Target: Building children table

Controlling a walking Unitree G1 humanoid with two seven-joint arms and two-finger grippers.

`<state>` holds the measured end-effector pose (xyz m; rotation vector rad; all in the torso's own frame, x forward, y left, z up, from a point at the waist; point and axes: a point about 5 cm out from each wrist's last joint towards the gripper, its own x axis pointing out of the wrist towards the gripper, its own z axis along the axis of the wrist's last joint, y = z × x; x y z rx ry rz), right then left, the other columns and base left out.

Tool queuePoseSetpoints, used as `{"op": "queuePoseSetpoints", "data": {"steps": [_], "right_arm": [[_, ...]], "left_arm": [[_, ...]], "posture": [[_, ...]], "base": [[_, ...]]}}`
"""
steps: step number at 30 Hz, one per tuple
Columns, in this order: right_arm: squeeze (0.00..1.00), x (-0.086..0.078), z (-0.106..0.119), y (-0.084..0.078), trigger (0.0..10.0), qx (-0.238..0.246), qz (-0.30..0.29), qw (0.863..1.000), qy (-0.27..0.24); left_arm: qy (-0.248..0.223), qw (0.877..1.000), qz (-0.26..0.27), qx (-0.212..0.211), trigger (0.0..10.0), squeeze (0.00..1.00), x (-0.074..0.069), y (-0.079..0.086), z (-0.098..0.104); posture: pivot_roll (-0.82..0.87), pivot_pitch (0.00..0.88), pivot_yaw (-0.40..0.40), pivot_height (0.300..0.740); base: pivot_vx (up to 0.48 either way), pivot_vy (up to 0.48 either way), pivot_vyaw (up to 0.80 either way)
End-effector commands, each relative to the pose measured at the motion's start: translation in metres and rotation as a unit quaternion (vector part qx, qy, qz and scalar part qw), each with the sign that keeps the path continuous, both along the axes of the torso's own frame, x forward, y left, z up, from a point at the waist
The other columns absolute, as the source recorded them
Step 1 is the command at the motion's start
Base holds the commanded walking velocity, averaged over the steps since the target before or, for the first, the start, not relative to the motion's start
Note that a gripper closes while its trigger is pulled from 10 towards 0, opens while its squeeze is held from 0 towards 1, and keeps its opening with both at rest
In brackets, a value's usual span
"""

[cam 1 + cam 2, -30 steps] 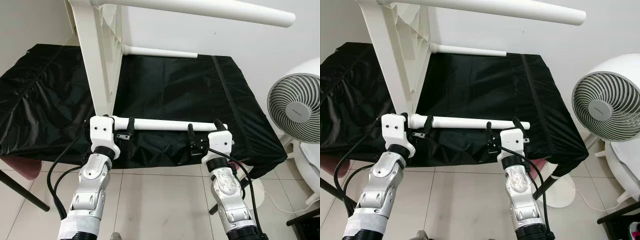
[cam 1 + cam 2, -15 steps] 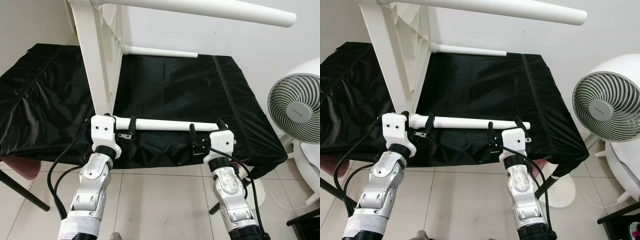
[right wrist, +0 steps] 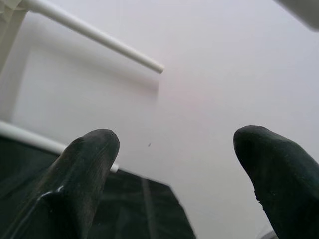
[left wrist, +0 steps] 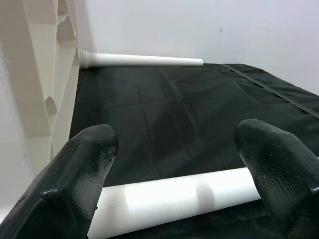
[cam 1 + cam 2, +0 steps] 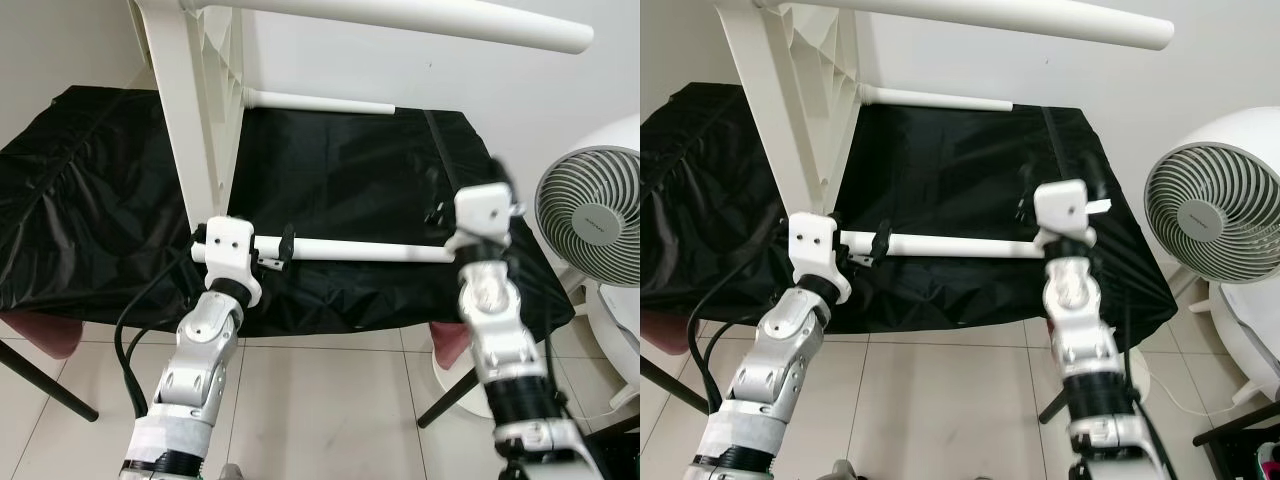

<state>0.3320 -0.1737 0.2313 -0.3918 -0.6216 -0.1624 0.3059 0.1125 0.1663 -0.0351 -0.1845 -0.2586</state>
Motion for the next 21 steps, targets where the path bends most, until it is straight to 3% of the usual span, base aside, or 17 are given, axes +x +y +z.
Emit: {"op": "queuePoseSetpoints", "data": {"steps": [1, 3, 4, 8, 9, 10, 12, 14, 21], "right_arm": [[0.00, 0.002, 0.001, -0.003, 10.0, -0.002, -0.013, 1.000, -0.006], [0.00, 0.004, 0.007, -0.002, 10.0, -0.004, -0.020, 1.000, -0.018], [0.00, 0.005, 0.016, 0.001, 10.0, -0.009, -0.018, 0.999, -0.035], [0.00, 0.005, 0.027, 0.006, 10.0, -0.021, -0.013, 0.998, -0.056], [0.00, 0.004, 0.032, 0.008, 10.0, -0.028, -0.011, 0.997, -0.066], [0.00, 0.004, 0.032, 0.008, 10.0, -0.028, -0.011, 0.997, -0.066], [0.00, 0.003, 0.037, 0.008, 10.0, -0.038, -0.011, 0.996, -0.078], [0.00, 0.003, 0.039, 0.007, 10.0, -0.043, -0.014, 0.995, -0.086], [0.00, 0.002, 0.042, 0.006, 10.0, -0.058, -0.019, 0.993, -0.101]], "left_arm": [[0.007, 0.998, -0.054, 0.008, 10.0, 0.00, -0.001, -0.005, -0.002], [0.013, 0.998, -0.054, 0.004, 10.0, 0.00, 0.000, -0.006, -0.004], [0.053, 0.996, -0.066, -0.027, 10.0, 0.00, 0.000, -0.013, -0.011], [0.105, 0.989, -0.071, -0.070, 10.0, 0.00, 0.000, -0.025, -0.016], [0.150, 0.981, -0.055, -0.114, 10.0, 0.00, 0.001, -0.027, -0.020], [0.150, 0.981, -0.055, -0.114, 10.0, 0.00, 0.001, -0.027, -0.020], [0.199, 0.966, -0.033, -0.162, 10.0, 0.00, 0.002, -0.029, -0.024], [0.206, 0.961, -0.026, -0.183, 10.0, 0.00, 0.004, -0.028, -0.021], [0.218, 0.956, 0.000, -0.198, 10.0, 0.00, 0.008, -0.019, -0.020]], "posture": [[0.09, 0.070, -0.044, 0.740], [0.09, 0.082, -0.050, 0.740], [0.09, 0.093, -0.051, 0.740], [0.10, 0.097, -0.048, 0.740], [0.10, 0.097, -0.048, 0.740], [0.10, 0.097, -0.048, 0.740], [0.08, 0.101, -0.032, 0.740], [0.08, 0.102, -0.030, 0.740], [0.08, 0.098, -0.024, 0.740]], "base": [[0.000, 0.000, 0.00], [0.000, 0.000, 0.00], [0.000, 0.000, 0.00], [0.000, 0.000, 0.00], [0.000, 0.000, 0.00], [0.000, 0.000, 0.00], [0.000, 0.000, 0.00], [0.000, 0.000, 0.00], [0.000, 0.000, 0.00]]}}
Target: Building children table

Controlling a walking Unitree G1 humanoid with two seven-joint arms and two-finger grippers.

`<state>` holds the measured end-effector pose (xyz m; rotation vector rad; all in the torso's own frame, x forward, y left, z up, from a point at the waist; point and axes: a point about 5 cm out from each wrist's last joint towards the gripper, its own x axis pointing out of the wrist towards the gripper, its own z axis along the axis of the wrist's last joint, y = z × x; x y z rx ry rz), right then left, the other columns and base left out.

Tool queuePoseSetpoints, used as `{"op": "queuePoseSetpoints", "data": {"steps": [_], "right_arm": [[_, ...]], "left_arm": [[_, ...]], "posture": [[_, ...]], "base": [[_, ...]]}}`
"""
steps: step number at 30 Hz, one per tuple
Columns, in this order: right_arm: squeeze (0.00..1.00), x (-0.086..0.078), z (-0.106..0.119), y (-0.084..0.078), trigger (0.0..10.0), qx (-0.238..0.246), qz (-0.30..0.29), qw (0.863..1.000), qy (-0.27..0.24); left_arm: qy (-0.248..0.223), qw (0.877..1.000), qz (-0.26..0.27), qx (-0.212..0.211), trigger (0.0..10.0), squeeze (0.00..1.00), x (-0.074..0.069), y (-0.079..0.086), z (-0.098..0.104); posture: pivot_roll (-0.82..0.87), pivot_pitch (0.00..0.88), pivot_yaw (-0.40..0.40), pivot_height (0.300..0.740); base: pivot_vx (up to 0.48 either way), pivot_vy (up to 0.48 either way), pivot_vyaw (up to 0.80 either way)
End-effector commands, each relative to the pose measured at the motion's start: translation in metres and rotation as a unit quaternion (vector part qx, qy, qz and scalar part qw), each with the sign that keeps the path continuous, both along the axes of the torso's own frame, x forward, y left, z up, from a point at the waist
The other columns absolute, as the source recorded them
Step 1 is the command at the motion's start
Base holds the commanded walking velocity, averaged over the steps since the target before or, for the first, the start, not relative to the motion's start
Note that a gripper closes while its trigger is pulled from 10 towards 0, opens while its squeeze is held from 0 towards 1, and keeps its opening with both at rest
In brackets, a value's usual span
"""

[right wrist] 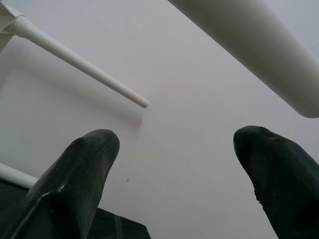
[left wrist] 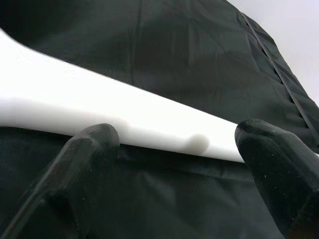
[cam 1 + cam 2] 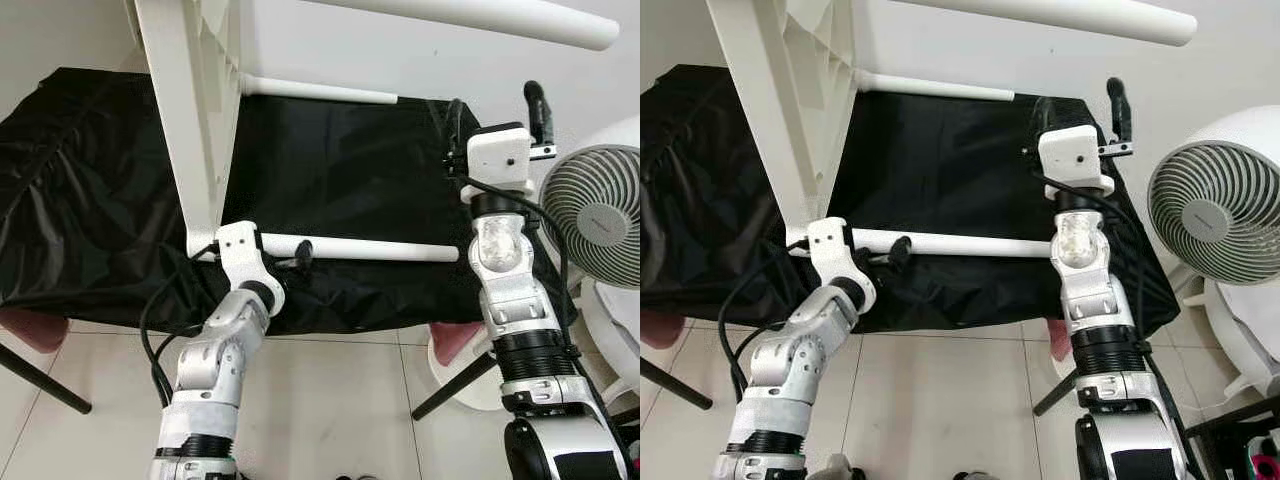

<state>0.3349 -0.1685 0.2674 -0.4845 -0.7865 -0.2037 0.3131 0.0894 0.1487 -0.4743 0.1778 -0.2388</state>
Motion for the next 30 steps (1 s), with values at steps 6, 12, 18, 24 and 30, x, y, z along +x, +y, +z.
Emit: {"op": "queuePoseSetpoints", "data": {"steps": [6, 12, 18, 24, 30], "right_arm": [[0.00, -0.005, 0.010, 0.005, 10.0, -0.038, -0.005, 0.999, -0.039], [0.00, -0.025, 0.021, 0.013, 10.0, -0.086, -0.067, 0.988, -0.112], [0.00, -0.036, 0.031, 0.020, 10.0, -0.133, -0.104, 0.971, -0.167], [0.00, -0.037, 0.044, 0.025, 10.0, -0.153, -0.121, 0.961, -0.198], [0.00, -0.032, 0.057, 0.034, 10.0, -0.178, -0.110, 0.958, -0.194]], "left_arm": [[0.043, 0.998, 0.033, -0.008, 10.0, 0.00, 0.003, 0.011, -0.010], [0.056, 0.998, 0.036, -0.008, 10.0, 0.00, 0.007, 0.013, -0.007], [0.058, 0.998, 0.037, -0.009, 10.0, 0.00, 0.009, 0.013, -0.006], [0.056, 0.998, 0.035, -0.010, 10.0, 0.00, 0.011, 0.012, -0.004], [0.055, 0.998, 0.036, -0.010, 10.0, 0.00, 0.012, 0.011, -0.002]], "posture": [[0.08, 0.100, -0.026, 0.740], [0.07, 0.106, -0.024, 0.740], [0.07, 0.106, -0.018, 0.740], [0.07, 0.100, -0.019, 0.740], [0.06, 0.094, -0.019, 0.740]], "base": [[0.000, 0.000, 0.00], [0.000, 0.000, 0.00], [0.000, 0.000, 0.00], [0.000, 0.000, 0.00], [0.000, 0.000, 0.00]]}}
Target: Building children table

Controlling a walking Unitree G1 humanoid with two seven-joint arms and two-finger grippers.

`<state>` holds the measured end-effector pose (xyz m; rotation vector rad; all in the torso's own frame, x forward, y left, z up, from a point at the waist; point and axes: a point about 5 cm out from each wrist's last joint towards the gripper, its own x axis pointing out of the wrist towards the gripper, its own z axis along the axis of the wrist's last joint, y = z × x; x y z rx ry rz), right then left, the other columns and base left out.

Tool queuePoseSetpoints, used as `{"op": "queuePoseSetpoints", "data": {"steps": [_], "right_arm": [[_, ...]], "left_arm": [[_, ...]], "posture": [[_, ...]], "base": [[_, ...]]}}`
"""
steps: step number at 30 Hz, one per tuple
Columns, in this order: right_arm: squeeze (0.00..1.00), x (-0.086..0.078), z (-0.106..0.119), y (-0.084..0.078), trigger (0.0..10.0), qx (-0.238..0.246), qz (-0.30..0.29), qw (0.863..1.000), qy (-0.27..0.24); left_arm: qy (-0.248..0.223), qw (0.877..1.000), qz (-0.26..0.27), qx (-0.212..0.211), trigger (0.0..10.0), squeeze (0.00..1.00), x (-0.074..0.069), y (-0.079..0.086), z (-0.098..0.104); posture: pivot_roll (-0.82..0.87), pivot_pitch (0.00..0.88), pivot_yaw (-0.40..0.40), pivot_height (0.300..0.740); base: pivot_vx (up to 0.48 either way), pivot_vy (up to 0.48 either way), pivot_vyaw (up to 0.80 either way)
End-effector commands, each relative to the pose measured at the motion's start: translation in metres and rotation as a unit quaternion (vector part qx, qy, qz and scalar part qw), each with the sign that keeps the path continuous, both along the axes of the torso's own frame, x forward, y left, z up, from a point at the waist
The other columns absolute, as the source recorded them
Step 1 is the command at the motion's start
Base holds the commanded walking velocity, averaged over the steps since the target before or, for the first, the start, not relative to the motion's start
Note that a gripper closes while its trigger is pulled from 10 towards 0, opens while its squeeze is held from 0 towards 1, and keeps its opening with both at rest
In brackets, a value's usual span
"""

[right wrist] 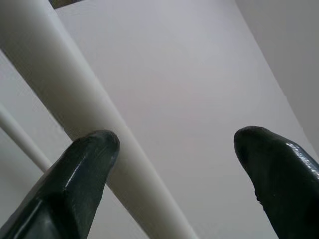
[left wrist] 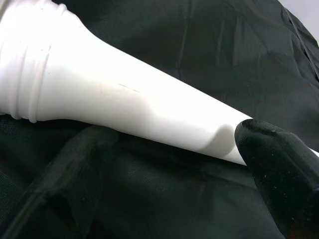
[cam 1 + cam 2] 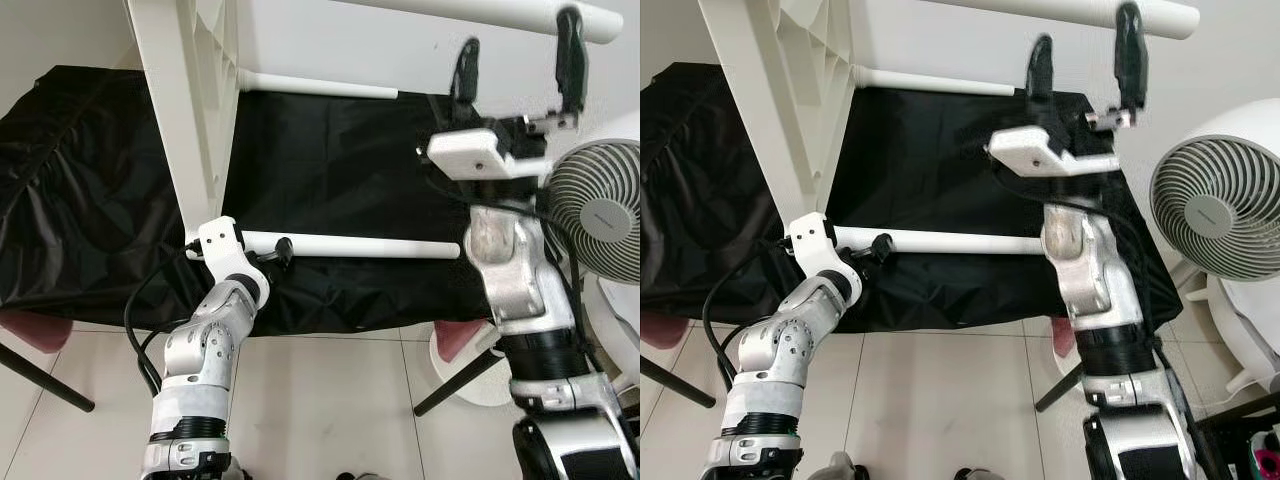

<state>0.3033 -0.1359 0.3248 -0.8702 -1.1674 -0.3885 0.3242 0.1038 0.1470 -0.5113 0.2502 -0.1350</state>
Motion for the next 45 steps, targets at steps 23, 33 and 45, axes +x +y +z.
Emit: {"op": "queuePoseSetpoints", "data": {"steps": [23, 33, 45], "right_arm": [[0.00, 0.009, 0.031, 0.028, 10.0, -0.146, 0.048, 0.986, 0.071], [0.00, 0.010, 0.059, 0.024, 10.0, -0.183, 0.053, 0.974, 0.123], [0.00, 0.010, 0.083, 0.022, 10.0, -0.232, 0.045, 0.956, 0.174]], "left_arm": [[0.001, 1.000, -0.012, -0.007, 10.0, 0.00, 0.004, -0.007, 0.003], [0.001, 1.000, -0.015, -0.005, 10.0, 0.00, 0.005, -0.008, 0.005], [0.001, 1.000, -0.016, -0.004, 10.0, 0.00, 0.007, -0.007, 0.006]], "posture": [[0.04, 0.087, -0.008, 0.740], [0.02, 0.096, 0.004, 0.740], [0.00, 0.095, 0.022, 0.740]], "base": [[0.000, 0.000, 0.00], [0.000, 0.000, 0.00], [0.000, 0.000, 0.00]]}}
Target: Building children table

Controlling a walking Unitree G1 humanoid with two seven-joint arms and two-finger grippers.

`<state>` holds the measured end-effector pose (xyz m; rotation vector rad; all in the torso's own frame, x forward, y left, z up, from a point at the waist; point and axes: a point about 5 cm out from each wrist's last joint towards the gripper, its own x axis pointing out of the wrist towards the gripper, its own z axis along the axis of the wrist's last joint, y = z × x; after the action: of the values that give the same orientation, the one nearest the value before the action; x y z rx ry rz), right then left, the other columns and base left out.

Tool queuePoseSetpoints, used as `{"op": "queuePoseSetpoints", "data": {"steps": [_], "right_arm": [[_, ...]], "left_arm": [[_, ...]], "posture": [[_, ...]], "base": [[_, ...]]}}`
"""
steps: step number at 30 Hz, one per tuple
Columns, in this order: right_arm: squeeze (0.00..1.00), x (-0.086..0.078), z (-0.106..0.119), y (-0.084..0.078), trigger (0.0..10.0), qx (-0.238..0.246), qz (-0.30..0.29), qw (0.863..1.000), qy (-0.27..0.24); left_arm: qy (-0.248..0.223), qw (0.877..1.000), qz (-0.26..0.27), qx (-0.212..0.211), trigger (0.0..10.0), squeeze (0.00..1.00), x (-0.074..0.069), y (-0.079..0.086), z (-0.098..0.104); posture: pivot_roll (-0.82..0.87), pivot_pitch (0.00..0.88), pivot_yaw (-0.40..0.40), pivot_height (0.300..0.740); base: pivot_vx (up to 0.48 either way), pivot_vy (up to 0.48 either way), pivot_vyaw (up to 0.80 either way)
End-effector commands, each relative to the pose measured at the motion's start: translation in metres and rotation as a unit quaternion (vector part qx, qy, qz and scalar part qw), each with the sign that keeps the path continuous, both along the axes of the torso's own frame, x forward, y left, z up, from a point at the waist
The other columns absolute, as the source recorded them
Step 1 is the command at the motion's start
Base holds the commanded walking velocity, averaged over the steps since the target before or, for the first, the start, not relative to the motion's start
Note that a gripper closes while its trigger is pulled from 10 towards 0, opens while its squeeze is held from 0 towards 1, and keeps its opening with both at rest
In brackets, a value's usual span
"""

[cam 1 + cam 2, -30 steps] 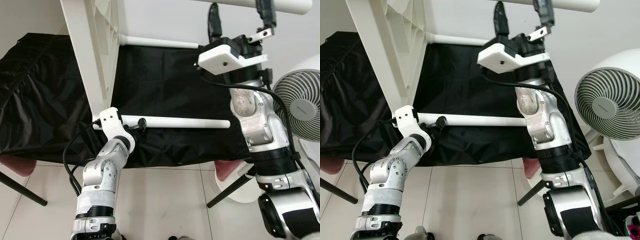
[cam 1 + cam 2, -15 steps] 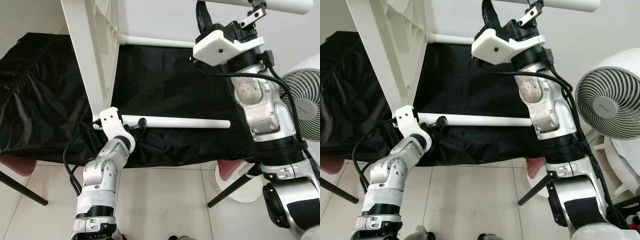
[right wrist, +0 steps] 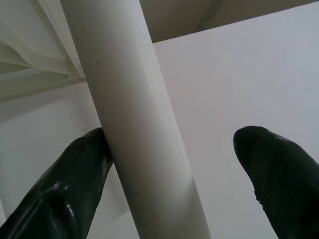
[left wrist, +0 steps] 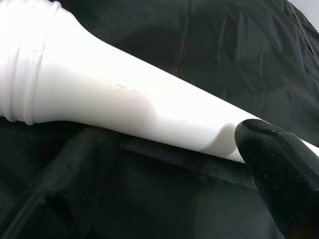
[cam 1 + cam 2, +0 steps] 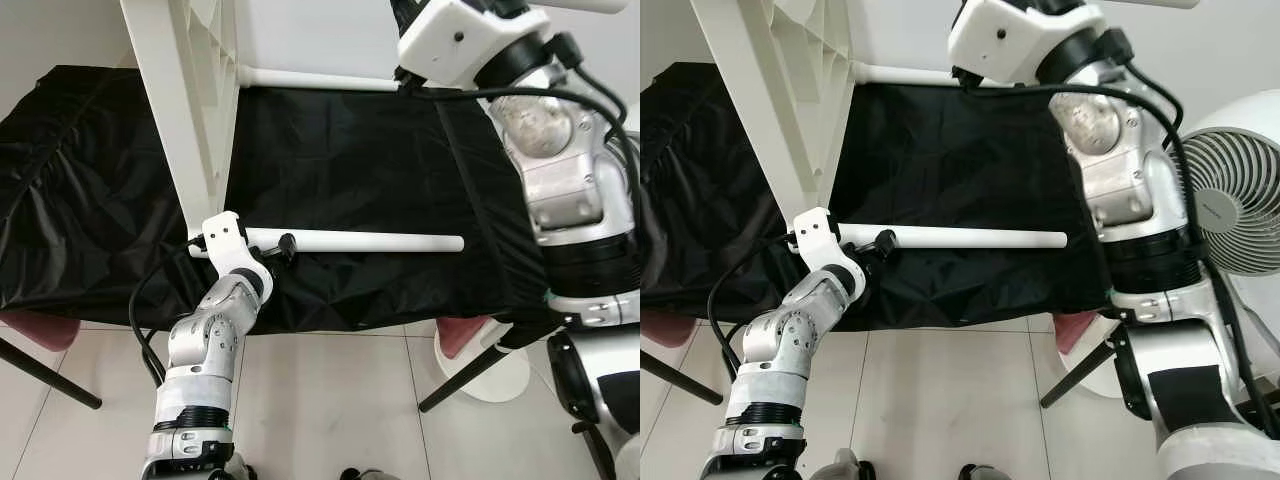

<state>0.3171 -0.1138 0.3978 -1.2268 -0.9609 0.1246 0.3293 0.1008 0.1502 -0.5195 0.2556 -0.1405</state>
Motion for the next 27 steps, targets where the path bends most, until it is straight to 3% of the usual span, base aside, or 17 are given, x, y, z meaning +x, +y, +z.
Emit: {"op": "queuePoseSetpoints", "data": {"steps": [1, 5, 10, 11, 12, 14, 15, 22, 27], "right_arm": [[0.00, -0.002, 0.009, 0.000, 10.0, -0.025, -0.001, 1.000, 0.013], [0.00, 0.001, 0.000, 0.000, 10.0, -0.076, -0.004, 0.994, 0.073], [0.00, 0.003, -0.004, -0.001, 10.0, -0.092, -0.004, 0.990, 0.103], [0.00, 0.005, -0.005, -0.002, 6.6, -0.104, -0.007, 0.988, 0.111], [0.00, 0.005, -0.004, -0.002, 7.1, -0.114, -0.007, 0.986, 0.117], [0.00, 0.006, -0.004, -0.003, 7.1, -0.120, -0.008, 0.985, 0.120], [0.00, 0.005, 0.001, -0.001, 0.0, -0.131, 0.003, 0.984, 0.123], [0.00, 0.003, 0.008, 0.001, 0.0, -0.137, 0.012, 0.983, 0.124], [0.00, 0.000, 0.014, 0.001, 0.0, -0.127, 0.022, 0.985, 0.119]], "left_arm": [[-0.002, 1.000, -0.014, 0.001, 10.0, 0.00, 0.002, -0.004, 0.002], [-0.003, 1.000, -0.016, 0.003, 10.0, 0.00, 0.003, -0.004, 0.003], [-0.003, 1.000, -0.018, 0.004, 10.0, 0.00, 0.003, -0.005, 0.004], [-0.003, 1.000, -0.018, 0.003, 10.0, 0.00, 0.003, -0.005, 0.004], [-0.003, 1.000, -0.019, 0.003, 10.0, 0.00, 0.003, -0.005, 0.004], [-0.003, 1.000, -0.020, 0.003, 10.0, 0.00, 0.003, -0.006, 0.004], [-0.002, 1.000, -0.017, 0.000, 10.0, 0.00, 0.003, -0.006, 0.006], [-0.001, 1.000, -0.012, -0.002, 10.0, 0.00, 0.004, -0.007, 0.007], [0.009, 0.999, 0.032, -0.023, 10.0, 0.00, 0.014, -0.002, 0.012]], "posture": [[0.00, 0.095, 0.025, 0.740], [0.00, 0.097, 0.029, 0.740], [0.00, 0.098, 0.030, 0.740], [0.00, 0.102, 0.032, 0.740], [0.00, 0.103, 0.032, 0.740], [0.00, 0.104, 0.031, 0.740], [0.00, 0.108, 0.024, 0.740], [0.00, 0.111, 0.021, 0.740], [0.00, 0.112, 0.013, 0.740]], "base": [[0.000, 0.000, 0.00], [0.000, 0.000, 0.00], [0.000, 0.000, 0.00], [0.000, 0.000, 0.00], [0.000, 0.000, 0.00], [0.000, 0.000, 0.00], [0.000, 0.000, 0.00], [0.000, 0.000, 0.00], [0.000, 0.000, 0.00]]}}
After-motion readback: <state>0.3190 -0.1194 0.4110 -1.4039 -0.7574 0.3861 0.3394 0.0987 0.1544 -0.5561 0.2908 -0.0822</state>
